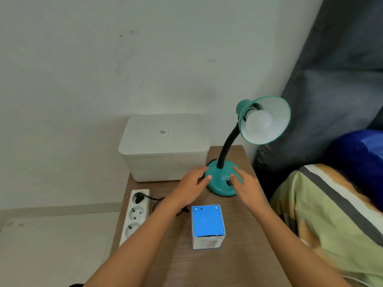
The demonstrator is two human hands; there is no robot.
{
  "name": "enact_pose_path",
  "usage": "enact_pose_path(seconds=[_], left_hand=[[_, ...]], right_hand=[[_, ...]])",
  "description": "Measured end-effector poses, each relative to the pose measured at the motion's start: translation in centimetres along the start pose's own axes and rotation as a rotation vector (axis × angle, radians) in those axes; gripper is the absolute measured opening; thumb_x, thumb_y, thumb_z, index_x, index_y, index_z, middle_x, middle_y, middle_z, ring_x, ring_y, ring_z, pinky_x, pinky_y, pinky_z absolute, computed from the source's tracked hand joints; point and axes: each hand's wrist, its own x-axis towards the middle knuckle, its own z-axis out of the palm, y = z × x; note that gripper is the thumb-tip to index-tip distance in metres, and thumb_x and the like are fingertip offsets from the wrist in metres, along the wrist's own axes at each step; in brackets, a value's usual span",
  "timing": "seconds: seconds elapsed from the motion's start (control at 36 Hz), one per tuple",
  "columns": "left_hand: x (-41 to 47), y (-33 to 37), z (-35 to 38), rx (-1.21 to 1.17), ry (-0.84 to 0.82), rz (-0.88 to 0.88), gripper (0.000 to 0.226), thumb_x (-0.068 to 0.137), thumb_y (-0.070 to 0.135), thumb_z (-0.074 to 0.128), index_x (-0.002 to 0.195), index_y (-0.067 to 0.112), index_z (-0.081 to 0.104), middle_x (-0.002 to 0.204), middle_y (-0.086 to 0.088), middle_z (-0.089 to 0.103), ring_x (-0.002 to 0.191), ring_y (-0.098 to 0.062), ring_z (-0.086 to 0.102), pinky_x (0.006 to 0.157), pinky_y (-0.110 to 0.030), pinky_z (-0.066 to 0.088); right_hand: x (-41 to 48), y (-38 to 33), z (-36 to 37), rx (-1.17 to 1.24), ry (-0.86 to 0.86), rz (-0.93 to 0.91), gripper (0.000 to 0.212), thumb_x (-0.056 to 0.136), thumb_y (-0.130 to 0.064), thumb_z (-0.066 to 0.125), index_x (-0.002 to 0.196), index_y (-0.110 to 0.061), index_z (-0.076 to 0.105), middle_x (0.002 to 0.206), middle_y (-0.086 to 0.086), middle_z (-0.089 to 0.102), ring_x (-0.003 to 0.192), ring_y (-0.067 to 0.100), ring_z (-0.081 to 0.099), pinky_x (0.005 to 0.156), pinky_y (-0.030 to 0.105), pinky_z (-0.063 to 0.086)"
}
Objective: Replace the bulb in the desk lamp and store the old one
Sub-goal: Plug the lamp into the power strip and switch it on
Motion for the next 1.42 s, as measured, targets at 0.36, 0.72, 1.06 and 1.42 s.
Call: enact_pose_path(seconds=[0.36,0.72,1.06,1.42], left_hand=[[6.4,-3.6,4.2,0.284,-0.217,0.117,0.06,0.098,0.031,0.04,0.148,0.009,0.013,0.158,-0.003,0.005,0.145,-0.012,0.002,0.115,-0.021,0.001],[6.2,-4.2,5.4,0.437,-0.156,0.183,0.056,0.101,0.029,0.03,0.148,0.006,0.009,0.158,-0.006,0.003,0.146,-0.015,0.001,0.113,-0.019,-0.005],[6.0,-3.7,5.1,0.424,-0.185,0.139,0.058,0.1,0.034,0.028,0.148,0.011,0.006,0.159,-0.001,-0.001,0.145,-0.011,-0.003,0.114,-0.021,-0.003],[5.8,-3.9,5.1,0.386,-0.117,0.185,0.056,0.1,0.031,0.033,0.148,0.009,0.014,0.158,-0.002,0.006,0.145,-0.012,0.002,0.114,-0.019,-0.002]], right_hand=[[4.2,6.2,4.0,-0.025,-0.066,0.038,0.07,0.097,-0.034,0.041,0.15,-0.008,0.002,0.16,0.007,0.0,0.148,0.017,0.002,0.115,0.024,0.0],[4.9,7.7,4.8,-0.014,-0.06,0.002,0.069,0.098,-0.032,0.04,0.15,-0.008,0.001,0.16,0.006,-0.001,0.148,0.017,0.0,0.117,0.026,0.002],[4.8,7.8,4.9,0.03,0.02,-0.003,0.069,0.094,-0.039,0.046,0.15,-0.015,0.013,0.159,0.001,0.016,0.147,0.017,0.014,0.119,0.035,0.016],[5.1,7.4,5.3,-0.013,0.1,0.014,0.071,0.089,-0.034,0.055,0.147,-0.012,0.021,0.151,0.007,0.029,0.138,0.022,0.031,0.114,0.04,0.027]])
